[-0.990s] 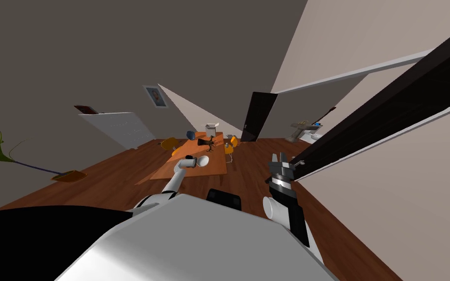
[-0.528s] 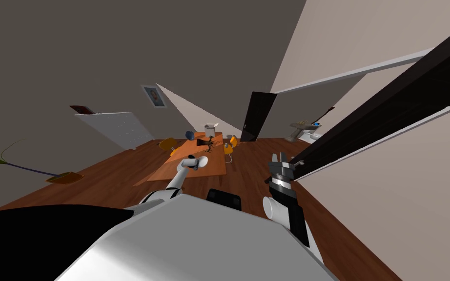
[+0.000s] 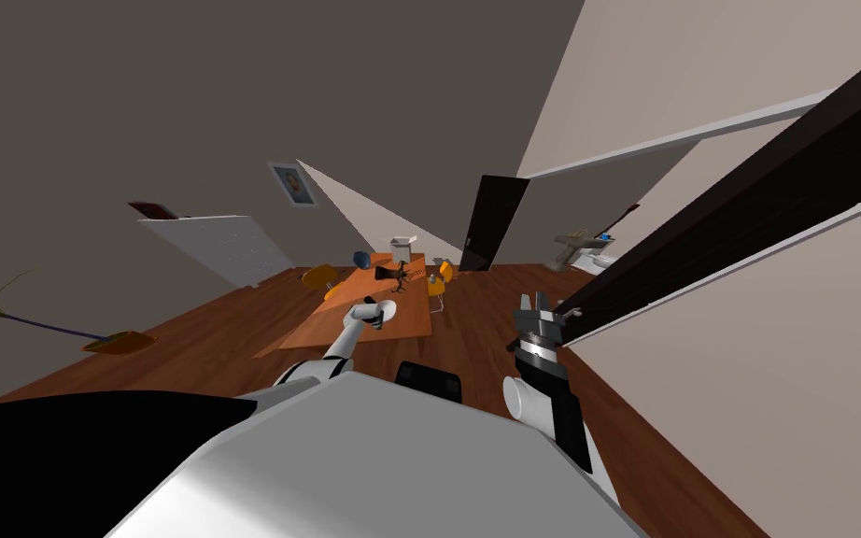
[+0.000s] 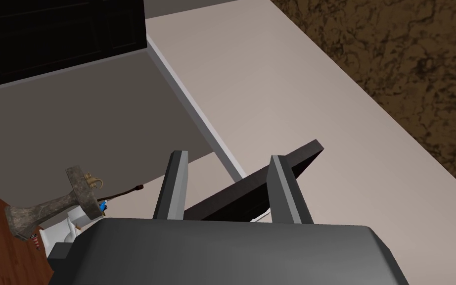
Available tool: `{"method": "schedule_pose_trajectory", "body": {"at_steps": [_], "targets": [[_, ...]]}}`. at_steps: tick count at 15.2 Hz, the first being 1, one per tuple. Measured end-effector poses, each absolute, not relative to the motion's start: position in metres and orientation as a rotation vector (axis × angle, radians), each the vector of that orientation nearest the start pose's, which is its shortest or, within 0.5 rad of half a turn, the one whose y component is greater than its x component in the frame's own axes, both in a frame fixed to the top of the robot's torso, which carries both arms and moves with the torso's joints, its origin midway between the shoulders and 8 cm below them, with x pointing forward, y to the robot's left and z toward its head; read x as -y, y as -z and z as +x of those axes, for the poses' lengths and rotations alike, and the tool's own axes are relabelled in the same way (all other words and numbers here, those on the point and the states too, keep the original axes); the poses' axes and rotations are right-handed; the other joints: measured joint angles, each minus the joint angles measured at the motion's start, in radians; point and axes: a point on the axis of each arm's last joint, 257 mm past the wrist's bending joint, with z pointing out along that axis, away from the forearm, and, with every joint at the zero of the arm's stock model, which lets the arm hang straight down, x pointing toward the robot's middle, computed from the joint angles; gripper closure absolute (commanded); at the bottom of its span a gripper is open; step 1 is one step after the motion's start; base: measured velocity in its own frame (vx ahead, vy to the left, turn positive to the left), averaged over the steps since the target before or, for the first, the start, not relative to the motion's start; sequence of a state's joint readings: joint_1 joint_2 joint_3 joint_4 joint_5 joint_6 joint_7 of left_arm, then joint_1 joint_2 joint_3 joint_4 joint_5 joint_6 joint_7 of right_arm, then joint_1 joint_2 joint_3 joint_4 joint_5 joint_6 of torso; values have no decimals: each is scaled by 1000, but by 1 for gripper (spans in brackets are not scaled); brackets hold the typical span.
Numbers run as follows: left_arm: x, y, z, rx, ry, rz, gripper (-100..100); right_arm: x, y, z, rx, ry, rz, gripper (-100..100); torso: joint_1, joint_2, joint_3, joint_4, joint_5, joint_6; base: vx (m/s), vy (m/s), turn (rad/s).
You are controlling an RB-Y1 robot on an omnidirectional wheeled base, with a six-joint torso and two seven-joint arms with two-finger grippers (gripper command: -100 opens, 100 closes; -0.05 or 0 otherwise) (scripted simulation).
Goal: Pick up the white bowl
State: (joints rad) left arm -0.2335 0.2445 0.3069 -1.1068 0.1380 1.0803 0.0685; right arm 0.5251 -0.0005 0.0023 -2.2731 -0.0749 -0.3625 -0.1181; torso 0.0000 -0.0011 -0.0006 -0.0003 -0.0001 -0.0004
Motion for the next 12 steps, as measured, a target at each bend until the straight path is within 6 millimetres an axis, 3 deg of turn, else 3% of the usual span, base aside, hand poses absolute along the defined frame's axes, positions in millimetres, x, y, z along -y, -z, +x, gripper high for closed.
{"method": "schedule_pose_trajectory", "body": {"at_steps": [5,6,12], "targets": [[-396,507,395,-1624,251,-2356,-100,293,15,363,-638,-1410,892,0,2,-2,-1,0,0,0,39,22,4],[-396,508,395,-1623,253,-2355,100,293,15,363,-638,-1410,892,0,1,-1,-1,0,0,0,9,6,-1],[-398,506,396,-1623,251,-2354,100,293,15,363,-638,-1410,892,0,0,3,2,1,0,0,-13,-7,-3]]}}
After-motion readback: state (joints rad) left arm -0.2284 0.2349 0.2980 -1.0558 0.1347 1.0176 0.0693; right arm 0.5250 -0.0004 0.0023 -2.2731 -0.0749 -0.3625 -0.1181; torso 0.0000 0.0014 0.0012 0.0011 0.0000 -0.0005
